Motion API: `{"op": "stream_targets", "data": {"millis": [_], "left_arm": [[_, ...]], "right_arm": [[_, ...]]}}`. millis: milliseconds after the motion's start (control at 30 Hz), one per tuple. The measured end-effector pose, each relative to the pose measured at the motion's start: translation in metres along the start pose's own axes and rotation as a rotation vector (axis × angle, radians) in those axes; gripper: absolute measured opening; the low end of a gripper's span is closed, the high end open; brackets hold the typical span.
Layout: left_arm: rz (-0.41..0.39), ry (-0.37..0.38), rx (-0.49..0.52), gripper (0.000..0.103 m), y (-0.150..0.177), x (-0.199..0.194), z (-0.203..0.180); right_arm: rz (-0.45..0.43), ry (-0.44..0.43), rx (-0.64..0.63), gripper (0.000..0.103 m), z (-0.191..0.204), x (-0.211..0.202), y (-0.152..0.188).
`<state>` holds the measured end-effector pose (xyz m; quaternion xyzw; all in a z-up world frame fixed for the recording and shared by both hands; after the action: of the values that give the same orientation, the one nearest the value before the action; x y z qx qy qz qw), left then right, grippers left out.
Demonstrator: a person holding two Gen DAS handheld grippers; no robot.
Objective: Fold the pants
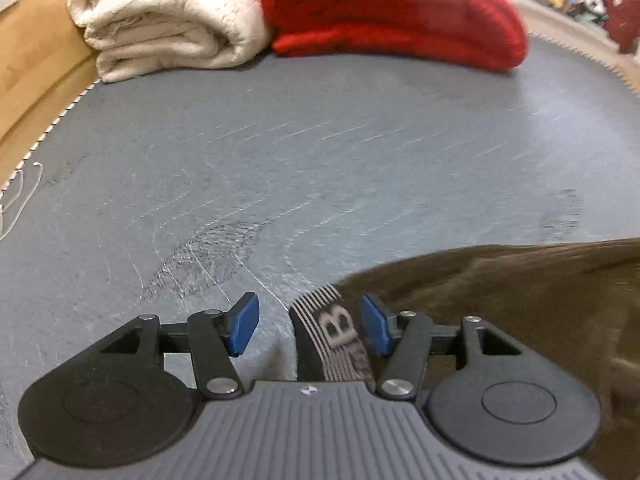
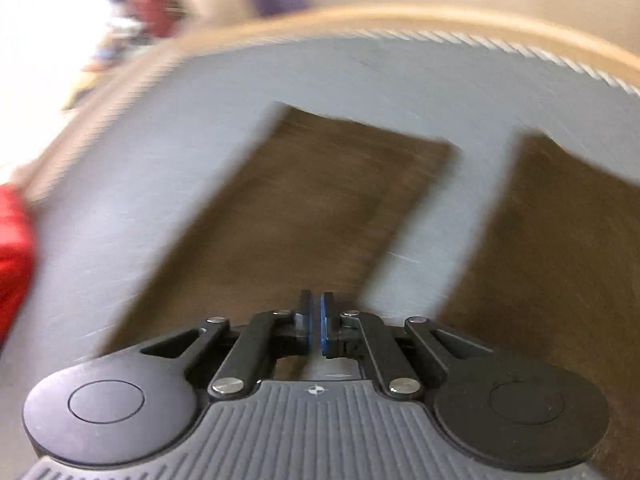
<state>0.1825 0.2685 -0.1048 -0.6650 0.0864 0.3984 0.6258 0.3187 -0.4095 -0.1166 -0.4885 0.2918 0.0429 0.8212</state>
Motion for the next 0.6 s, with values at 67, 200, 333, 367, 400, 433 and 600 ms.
{"op": "stream_targets", "data": {"millis": [67, 200, 333, 367, 400, 433, 600], "left_arm": [[0.024, 0.063, -0.037, 0.062, 0.003, -0.027, 0.001], [0.036, 0.188, 0.071, 0.062, 0.030, -0.089, -0.010], [0.124, 0.271, 0.182, 0.062, 0.094, -0.126, -0.012], [0.148, 0.261, 0.188, 0.062, 0.110, -0.127, -0.009], [0.176, 0.242, 0.194, 0.062, 0.126, -0.125, -0.005], [0.224, 0.216, 0.198, 0.062, 0.144, -0.121, 0.001], [0.322, 0.249, 0.144, 0.057, 0.178, -0.113, 0.021]], "right_arm": [[0.025, -0.096, -0.049, 0.025, 0.022, -0.023, 0.008], [0.061, -0.293, -0.171, 0.036, 0.062, -0.069, 0.024], [0.103, -0.488, -0.325, 0.036, 0.095, -0.130, 0.053], [0.114, -0.536, -0.359, 0.036, 0.103, -0.153, 0.061], [0.121, -0.573, -0.389, 0.036, 0.108, -0.171, 0.067], [0.126, -0.603, -0.416, 0.038, 0.108, -0.185, 0.073], [0.166, -0.669, -0.487, 0.039, 0.105, -0.237, 0.111]]}}
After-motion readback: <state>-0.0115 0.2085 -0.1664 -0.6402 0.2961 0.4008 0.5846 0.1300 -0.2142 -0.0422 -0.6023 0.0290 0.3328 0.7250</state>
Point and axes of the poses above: each gripper's, at about its wrist camera, not at the fingertips, and x roughly the way its jaws point, z to its left, y to its underside, the point moved 5 cm from there along x, roughly the way its jaws point, and after that the axes turned 15 degrees about -z, right-handed, at the moved point
